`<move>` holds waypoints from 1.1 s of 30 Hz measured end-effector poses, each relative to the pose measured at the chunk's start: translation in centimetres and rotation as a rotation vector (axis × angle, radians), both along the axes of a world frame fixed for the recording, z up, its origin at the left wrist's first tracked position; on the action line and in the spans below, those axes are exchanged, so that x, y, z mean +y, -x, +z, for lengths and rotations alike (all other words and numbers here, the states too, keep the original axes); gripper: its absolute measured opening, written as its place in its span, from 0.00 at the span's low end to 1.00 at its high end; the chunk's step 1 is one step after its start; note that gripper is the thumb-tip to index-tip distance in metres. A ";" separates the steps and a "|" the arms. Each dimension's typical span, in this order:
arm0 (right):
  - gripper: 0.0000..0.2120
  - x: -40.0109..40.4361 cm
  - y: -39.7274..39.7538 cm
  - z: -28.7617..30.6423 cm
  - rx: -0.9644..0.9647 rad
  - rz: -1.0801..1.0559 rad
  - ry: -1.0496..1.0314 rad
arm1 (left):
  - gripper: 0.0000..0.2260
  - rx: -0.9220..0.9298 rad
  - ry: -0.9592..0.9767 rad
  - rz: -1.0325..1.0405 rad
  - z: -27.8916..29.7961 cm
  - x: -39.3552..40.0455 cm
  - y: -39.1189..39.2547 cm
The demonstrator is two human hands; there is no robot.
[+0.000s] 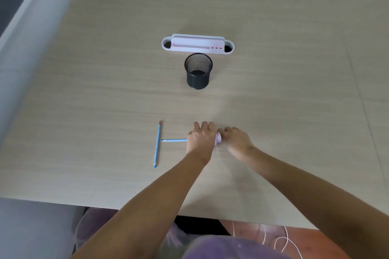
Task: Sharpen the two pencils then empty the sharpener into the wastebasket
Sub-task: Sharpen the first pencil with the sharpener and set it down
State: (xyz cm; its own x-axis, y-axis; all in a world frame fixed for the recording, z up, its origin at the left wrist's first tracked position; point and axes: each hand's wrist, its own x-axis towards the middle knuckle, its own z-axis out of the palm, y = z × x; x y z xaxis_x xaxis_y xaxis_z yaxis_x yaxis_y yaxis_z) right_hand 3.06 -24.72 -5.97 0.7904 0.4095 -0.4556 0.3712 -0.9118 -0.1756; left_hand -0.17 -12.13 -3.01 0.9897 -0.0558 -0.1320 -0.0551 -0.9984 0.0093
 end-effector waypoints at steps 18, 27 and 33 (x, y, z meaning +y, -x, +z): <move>0.16 1.5 -1.8 0.6 0.330 -0.672 -0.254 | 0.24 0.059 -0.037 0.030 0.2 0.0 0.1; 0.24 -0.3 6.6 2.1 0.256 -0.663 -0.451 | 0.25 0.046 -0.061 0.035 0.3 -0.2 0.0; 0.20 0.3 1.8 4.2 0.081 -0.743 -0.659 | 0.25 0.039 -0.040 0.000 0.0 0.3 -0.3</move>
